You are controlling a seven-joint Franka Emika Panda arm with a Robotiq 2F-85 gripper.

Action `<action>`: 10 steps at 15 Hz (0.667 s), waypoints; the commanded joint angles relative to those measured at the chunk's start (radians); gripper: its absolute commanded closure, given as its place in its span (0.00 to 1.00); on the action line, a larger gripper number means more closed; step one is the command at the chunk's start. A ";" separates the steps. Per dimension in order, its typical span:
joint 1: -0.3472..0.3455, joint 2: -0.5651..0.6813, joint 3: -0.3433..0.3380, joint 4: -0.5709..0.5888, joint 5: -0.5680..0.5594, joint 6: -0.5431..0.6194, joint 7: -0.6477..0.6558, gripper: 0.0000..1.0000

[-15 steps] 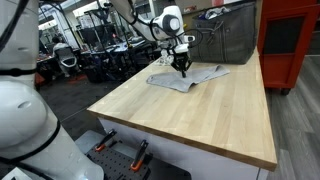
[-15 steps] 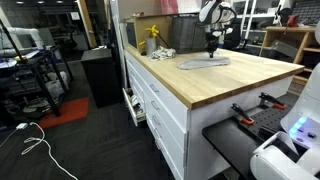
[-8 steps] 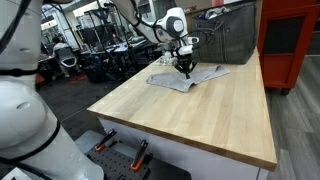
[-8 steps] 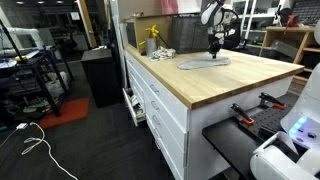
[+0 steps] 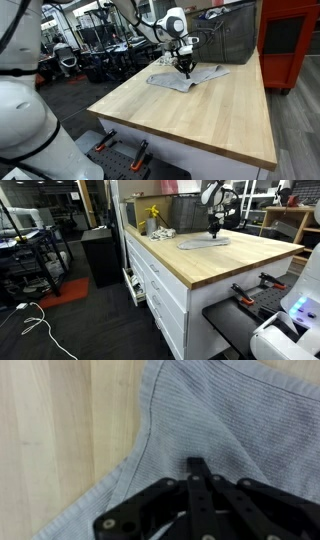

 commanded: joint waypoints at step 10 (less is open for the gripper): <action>0.025 0.149 -0.015 0.110 -0.031 -0.030 0.142 1.00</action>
